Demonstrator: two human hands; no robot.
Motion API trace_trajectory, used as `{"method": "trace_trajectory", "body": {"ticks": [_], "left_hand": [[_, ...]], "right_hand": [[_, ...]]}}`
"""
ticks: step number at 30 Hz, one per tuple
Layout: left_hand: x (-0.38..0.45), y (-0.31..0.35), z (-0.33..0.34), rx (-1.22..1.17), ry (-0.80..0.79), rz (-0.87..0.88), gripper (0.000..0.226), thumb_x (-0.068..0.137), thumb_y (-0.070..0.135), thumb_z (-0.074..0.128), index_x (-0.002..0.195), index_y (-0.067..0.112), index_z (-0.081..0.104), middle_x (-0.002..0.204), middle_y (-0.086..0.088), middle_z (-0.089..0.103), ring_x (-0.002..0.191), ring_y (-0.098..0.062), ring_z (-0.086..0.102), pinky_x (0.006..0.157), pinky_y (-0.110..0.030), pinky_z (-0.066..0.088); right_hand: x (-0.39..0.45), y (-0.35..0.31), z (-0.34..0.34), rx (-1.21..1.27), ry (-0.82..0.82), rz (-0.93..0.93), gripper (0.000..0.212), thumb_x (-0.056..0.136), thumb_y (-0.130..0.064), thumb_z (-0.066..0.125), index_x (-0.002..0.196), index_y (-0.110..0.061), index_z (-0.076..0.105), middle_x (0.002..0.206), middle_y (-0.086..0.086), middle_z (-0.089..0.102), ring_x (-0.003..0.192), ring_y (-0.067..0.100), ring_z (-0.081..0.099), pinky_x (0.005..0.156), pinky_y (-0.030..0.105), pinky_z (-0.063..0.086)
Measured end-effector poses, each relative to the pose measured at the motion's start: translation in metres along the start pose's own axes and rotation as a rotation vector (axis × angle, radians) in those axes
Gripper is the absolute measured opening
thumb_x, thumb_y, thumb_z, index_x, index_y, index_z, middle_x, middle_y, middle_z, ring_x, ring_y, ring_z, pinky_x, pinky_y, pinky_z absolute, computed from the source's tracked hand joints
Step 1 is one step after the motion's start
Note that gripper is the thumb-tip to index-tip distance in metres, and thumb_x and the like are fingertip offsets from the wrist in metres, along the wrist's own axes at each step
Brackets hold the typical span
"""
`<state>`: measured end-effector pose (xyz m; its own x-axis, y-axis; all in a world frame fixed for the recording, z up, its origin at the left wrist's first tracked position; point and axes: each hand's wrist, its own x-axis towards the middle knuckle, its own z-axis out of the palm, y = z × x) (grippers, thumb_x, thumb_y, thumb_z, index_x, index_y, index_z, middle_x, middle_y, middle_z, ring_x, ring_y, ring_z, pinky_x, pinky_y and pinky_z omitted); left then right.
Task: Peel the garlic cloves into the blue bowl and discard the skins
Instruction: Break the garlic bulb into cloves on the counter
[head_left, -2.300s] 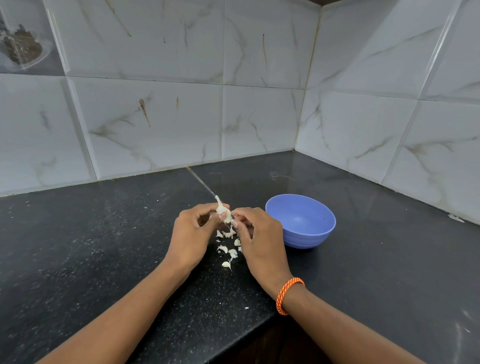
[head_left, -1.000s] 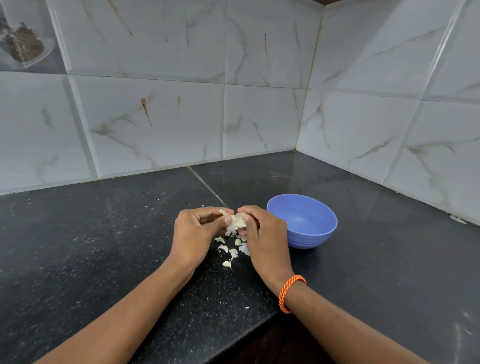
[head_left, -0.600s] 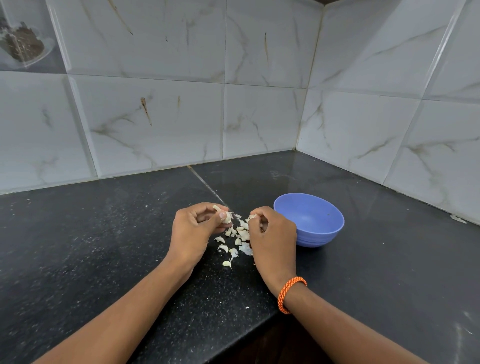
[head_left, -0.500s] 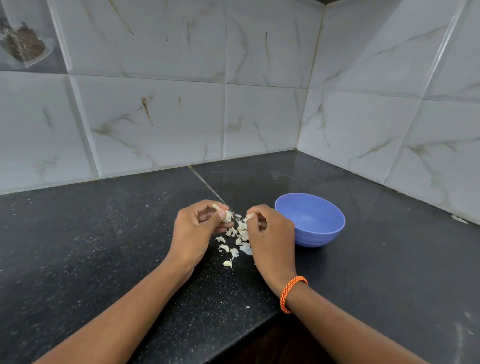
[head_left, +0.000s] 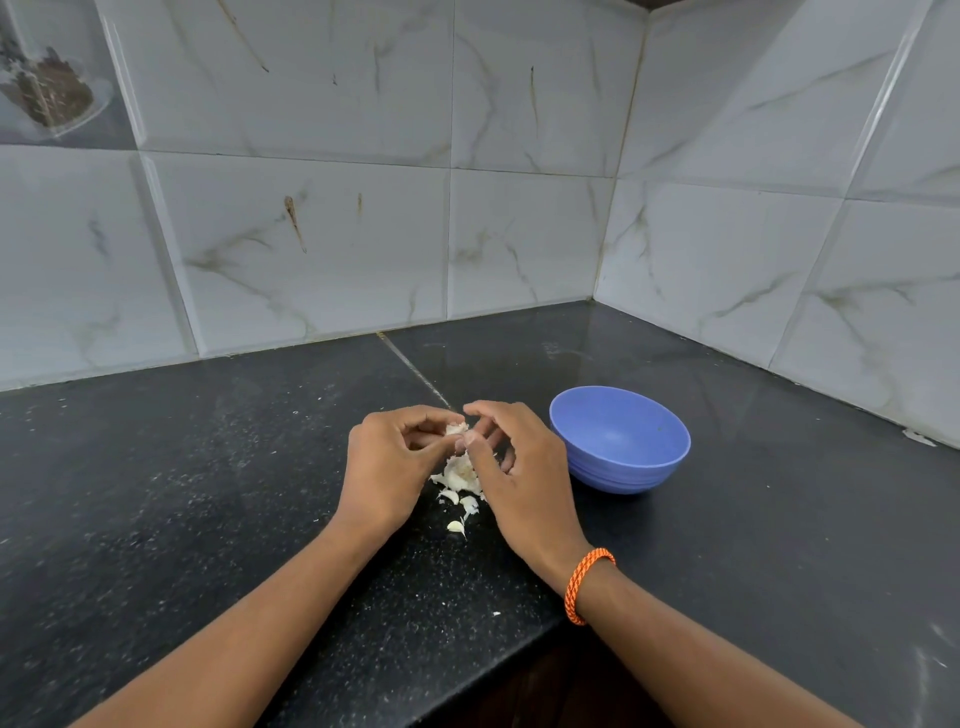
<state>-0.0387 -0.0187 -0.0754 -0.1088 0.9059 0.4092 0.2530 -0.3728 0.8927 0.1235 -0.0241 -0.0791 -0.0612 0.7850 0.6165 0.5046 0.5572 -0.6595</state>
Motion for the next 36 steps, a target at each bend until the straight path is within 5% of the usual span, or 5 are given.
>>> {"method": "trace_trajectory", "body": {"ticks": [9,12,20,25,36], "left_hand": [[0.002,-0.004,0.001,0.088,-0.032,0.021,0.029,0.086,-0.002,0.086,0.104,0.021,0.085,0.090,0.009,0.083,0.084,-0.007,0.080,0.083,-0.032,0.067],[0.003,-0.007,0.002,0.110,-0.041,0.027,0.040,0.086,-0.009,0.082,0.110,0.023,0.084,0.093,0.010,0.083,0.087,-0.006,0.079,0.084,-0.034,0.067],[0.000,-0.004,0.001,0.111,-0.070,0.109,0.024,0.093,0.018,0.085,0.116,0.025,0.084,0.104,0.014,0.082,0.097,-0.003,0.078,0.094,-0.034,0.064],[0.002,-0.005,0.001,0.114,-0.070,0.102,0.017,0.096,0.017,0.082,0.111,0.023,0.084,0.100,0.012,0.082,0.093,-0.007,0.078,0.090,-0.035,0.064],[0.000,-0.002,0.002,0.138,-0.047,0.106,0.014,0.099,0.016,0.078,0.101,0.027,0.087,0.088,0.015,0.082,0.084,-0.010,0.080,0.080,-0.043,0.065]], "right_hand": [[0.002,0.009,0.001,0.046,0.067,0.047,0.012,0.101,-0.013,0.072,0.103,-0.021,0.079,0.095,-0.014,0.077,0.093,0.007,0.074,0.083,0.029,0.061],[0.003,0.008,-0.001,0.053,0.091,0.096,0.013,0.099,-0.008,0.073,0.101,-0.020,0.080,0.089,-0.015,0.077,0.087,0.002,0.074,0.079,0.018,0.059],[0.003,0.007,-0.003,0.074,0.120,0.128,0.017,0.098,-0.004,0.072,0.098,-0.020,0.077,0.088,-0.014,0.077,0.085,-0.002,0.074,0.074,0.011,0.056],[0.002,0.009,0.000,0.011,0.119,0.116,0.015,0.101,-0.015,0.072,0.110,-0.022,0.081,0.097,-0.013,0.079,0.092,0.003,0.074,0.085,0.026,0.062],[-0.001,0.002,0.001,-0.082,0.119,0.047,0.005,0.096,-0.023,0.076,0.096,-0.023,0.081,0.081,-0.015,0.076,0.077,0.004,0.072,0.070,0.028,0.062]]}}
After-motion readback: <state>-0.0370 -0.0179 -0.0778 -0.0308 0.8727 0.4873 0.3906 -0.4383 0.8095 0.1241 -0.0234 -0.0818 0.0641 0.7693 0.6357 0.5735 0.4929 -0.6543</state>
